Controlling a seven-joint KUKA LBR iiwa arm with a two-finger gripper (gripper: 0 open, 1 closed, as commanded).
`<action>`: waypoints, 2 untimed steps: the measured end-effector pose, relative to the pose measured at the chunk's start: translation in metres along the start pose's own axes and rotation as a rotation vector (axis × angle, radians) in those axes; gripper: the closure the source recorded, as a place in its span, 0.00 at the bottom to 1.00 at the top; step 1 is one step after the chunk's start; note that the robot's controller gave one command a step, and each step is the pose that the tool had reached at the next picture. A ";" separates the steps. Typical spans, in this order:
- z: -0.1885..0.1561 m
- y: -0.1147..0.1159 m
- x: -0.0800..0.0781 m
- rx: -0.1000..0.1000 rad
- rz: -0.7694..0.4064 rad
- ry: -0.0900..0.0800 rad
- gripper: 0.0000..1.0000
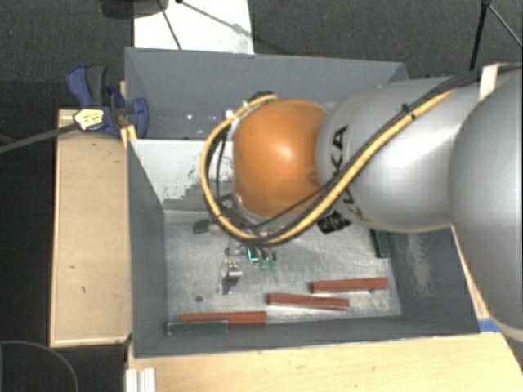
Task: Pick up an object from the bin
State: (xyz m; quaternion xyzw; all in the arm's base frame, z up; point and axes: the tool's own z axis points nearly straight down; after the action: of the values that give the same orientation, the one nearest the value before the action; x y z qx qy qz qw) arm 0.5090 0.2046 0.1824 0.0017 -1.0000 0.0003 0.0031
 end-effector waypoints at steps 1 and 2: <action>-0.005 -0.001 -0.002 -0.002 0.007 -0.008 0.00; 0.047 -0.048 0.007 -0.004 0.013 -0.013 0.00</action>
Offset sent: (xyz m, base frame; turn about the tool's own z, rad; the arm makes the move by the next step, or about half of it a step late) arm -0.0191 -0.1073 -0.1124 0.0323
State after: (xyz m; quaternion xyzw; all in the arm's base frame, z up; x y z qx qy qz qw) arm 0.5021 0.1568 0.1350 -0.0047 -1.0000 -0.0019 -0.0035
